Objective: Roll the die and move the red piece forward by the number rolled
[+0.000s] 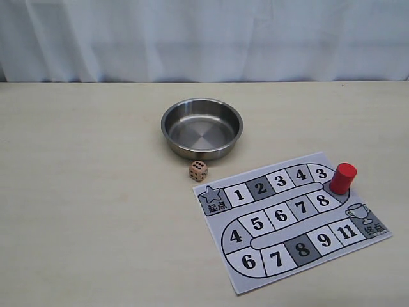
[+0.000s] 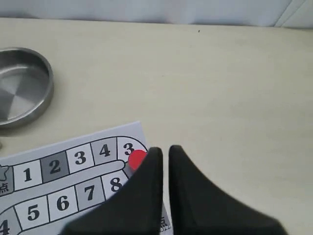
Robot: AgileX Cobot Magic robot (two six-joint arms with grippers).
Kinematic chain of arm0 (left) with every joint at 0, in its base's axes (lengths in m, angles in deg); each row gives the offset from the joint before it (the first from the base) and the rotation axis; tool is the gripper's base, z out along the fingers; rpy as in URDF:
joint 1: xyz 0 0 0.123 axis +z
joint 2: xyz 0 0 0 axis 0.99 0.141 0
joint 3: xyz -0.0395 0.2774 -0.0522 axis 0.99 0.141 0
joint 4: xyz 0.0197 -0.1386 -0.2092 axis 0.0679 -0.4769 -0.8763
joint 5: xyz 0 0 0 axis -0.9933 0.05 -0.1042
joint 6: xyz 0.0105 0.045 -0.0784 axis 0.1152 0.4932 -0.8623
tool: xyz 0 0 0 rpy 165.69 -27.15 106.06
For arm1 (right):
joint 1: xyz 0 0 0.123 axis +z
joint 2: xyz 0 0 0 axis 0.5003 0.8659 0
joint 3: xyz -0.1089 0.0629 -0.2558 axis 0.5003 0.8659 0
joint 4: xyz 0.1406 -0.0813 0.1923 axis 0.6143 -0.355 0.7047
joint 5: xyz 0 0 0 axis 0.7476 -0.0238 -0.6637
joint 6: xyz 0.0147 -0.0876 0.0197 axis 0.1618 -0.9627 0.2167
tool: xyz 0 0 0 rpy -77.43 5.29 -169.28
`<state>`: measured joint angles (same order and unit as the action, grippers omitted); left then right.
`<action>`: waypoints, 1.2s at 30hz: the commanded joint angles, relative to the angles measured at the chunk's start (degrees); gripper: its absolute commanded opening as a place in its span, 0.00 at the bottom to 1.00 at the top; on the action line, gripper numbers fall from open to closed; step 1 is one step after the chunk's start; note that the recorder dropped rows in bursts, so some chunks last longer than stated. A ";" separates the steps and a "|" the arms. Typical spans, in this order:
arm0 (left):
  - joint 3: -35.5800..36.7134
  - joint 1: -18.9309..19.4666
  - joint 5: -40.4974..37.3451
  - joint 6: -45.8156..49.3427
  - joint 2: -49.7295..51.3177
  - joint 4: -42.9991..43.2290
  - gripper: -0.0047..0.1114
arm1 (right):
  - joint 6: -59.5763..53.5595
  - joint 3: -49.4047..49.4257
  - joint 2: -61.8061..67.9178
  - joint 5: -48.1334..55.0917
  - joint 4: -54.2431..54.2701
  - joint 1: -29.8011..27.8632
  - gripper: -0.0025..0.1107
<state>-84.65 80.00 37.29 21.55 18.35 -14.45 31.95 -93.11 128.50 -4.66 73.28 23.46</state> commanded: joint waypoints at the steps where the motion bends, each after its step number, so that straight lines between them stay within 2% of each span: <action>1: 0.11 -0.10 0.54 -0.23 -0.01 -0.27 0.04 | 0.14 0.10 -7.12 2.40 -0.13 -0.19 0.06; 15: 0.11 -0.10 0.54 -0.23 -0.01 -0.27 0.04 | 0.14 0.10 -29.99 4.12 0.24 0.06 0.06; 36: 0.11 -0.10 0.54 -0.23 -0.01 -0.27 0.04 | 0.14 0.10 -53.18 6.67 0.24 0.06 0.06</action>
<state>-84.65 80.00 37.29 21.55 18.35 -14.45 31.95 -93.24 77.80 -0.12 73.47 23.46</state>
